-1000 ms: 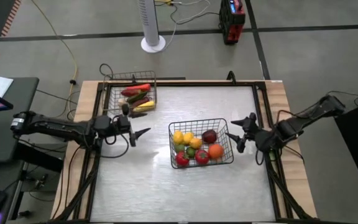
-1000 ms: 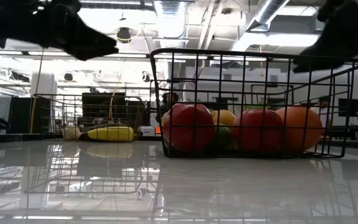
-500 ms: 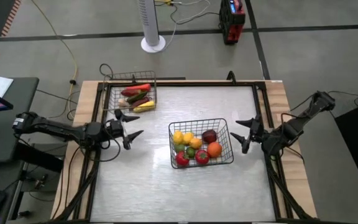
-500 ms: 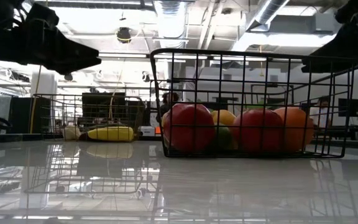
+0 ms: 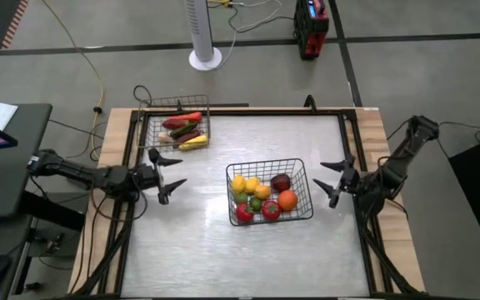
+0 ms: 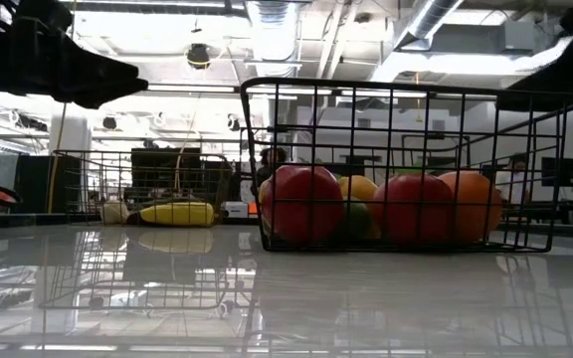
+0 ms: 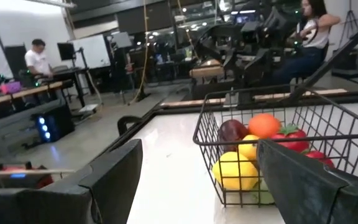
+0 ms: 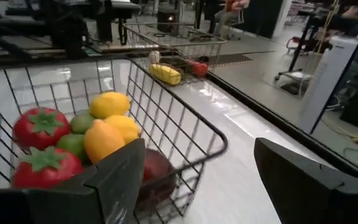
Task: Sort produce into baskets
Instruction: Return to Home Position
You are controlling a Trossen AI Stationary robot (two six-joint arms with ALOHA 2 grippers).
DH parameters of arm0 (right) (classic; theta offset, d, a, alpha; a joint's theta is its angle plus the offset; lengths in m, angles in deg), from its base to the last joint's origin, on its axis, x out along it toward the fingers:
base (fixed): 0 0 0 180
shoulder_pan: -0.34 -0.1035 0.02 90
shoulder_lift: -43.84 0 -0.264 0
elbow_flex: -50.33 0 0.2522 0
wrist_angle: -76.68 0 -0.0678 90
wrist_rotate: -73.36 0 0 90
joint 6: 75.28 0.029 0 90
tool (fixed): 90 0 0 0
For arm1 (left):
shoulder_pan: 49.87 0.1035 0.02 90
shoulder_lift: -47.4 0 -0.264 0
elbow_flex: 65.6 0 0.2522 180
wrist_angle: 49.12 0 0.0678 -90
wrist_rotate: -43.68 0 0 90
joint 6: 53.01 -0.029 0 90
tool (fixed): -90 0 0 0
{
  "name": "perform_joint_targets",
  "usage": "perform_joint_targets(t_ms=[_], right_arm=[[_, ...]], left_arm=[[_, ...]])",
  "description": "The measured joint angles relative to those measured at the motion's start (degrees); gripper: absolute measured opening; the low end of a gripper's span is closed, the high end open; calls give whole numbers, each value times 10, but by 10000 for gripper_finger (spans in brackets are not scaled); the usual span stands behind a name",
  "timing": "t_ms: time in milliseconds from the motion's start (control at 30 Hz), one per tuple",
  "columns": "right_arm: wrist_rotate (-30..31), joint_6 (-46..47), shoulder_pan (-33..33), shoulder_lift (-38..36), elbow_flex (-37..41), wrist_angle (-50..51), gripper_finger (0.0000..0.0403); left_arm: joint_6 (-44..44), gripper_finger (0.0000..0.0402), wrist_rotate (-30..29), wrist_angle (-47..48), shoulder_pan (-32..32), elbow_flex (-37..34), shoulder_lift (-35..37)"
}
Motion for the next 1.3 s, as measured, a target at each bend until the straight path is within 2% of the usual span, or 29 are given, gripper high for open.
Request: perform_joint_targets(t_ms=[100, 267, 567, 733, 933, 1067, 1200, 1300], right_arm=[[32, 72, -27, 0, 10, 48, 327], [138, 254, -53, -15, 42, 133, 327], [145, 296, -51, -30, 42, 128, 327], [141, 292, -42, -30, 42, 122, 327], [55, 298, -35, -30, 41, 100, 327], [84, 281, -36, -30, 41, 48, 327], [45, 202, -36, -29, 41, -48, 327], [-3, 70, -28, -28, 41, -186, 327]], left_arm=[[-12, 304, 0, 15, -3, 0, 24], [-14, 304, 0, 51, 1, 0, 62], [-14, 304, -31, 105, 13, -1, 108], [-18, 304, -39, 125, 13, -1, 107], [-36, 304, -30, 119, 13, -1, 107], [-54, 304, -29, 95, 13, -1, 107], [-65, 304, -34, 96, 13, -1, 107], [-75, 304, -34, 87, 13, -1, 107]])
